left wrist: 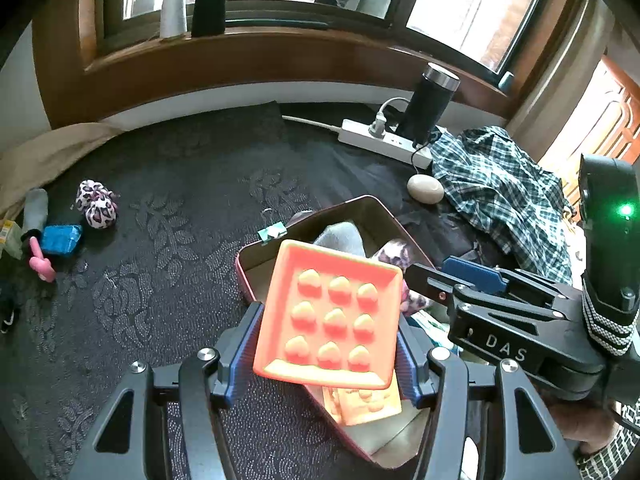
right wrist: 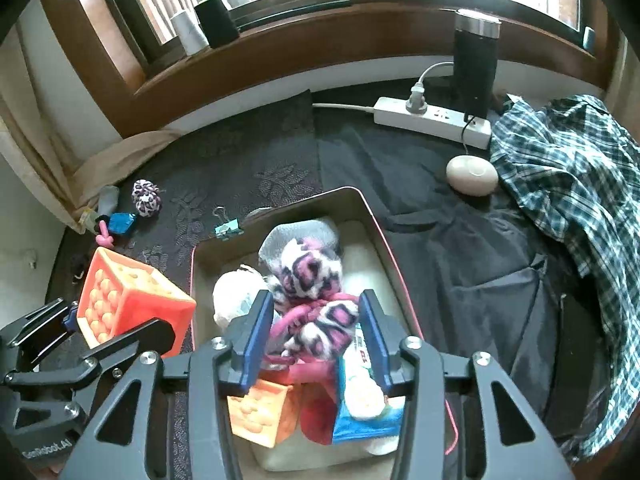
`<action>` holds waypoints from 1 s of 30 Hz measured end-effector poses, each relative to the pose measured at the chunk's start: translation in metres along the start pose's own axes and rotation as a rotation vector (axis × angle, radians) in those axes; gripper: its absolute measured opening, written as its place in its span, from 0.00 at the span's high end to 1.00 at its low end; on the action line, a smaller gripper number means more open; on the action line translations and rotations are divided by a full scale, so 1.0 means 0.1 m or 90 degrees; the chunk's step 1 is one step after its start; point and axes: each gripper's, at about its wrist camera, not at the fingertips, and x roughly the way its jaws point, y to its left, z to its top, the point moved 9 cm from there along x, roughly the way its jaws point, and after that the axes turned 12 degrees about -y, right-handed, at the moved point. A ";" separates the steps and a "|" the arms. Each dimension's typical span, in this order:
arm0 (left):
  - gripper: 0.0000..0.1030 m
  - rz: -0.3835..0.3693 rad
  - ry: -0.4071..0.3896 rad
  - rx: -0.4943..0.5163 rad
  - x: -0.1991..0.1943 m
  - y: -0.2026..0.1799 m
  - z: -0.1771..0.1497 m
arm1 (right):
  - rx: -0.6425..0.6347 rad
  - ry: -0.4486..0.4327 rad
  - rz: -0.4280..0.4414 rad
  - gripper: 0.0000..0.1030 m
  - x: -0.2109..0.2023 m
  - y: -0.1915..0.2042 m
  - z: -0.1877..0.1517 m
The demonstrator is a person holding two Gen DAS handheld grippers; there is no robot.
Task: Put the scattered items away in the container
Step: 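Carry cube and plush ball over the box and open both grippers, then withdraw both grippers from the box toward the remaining items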
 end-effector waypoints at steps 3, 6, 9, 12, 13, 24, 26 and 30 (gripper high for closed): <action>0.42 0.002 -0.002 -0.003 0.03 0.00 0.03 | 0.000 -0.001 0.001 0.53 0.02 -0.03 0.03; 0.42 0.001 -0.002 -0.002 0.05 -0.01 0.05 | 0.006 -0.003 -0.002 0.53 0.01 -0.08 0.04; 0.41 -0.001 0.000 0.000 0.09 -0.04 0.06 | 0.012 -0.005 -0.005 0.53 -0.01 -0.12 0.05; 0.41 -0.003 0.002 0.003 0.13 -0.07 0.07 | 0.019 -0.009 -0.010 0.53 -0.04 -0.16 0.05; 0.41 -0.005 0.002 0.005 0.14 -0.09 0.08 | 0.021 -0.010 -0.012 0.53 -0.05 -0.17 0.05; 0.21 -0.008 -0.003 0.007 0.22 -0.15 0.17 | 0.047 -0.031 -0.043 0.53 -0.19 -0.34 0.06; 0.21 -0.004 0.000 0.001 0.22 -0.11 0.16 | 0.049 -0.030 -0.042 0.53 -0.20 -0.34 0.05; 0.21 0.008 0.001 -0.014 0.19 0.03 0.12 | 0.049 -0.032 -0.039 0.53 -0.20 -0.28 0.04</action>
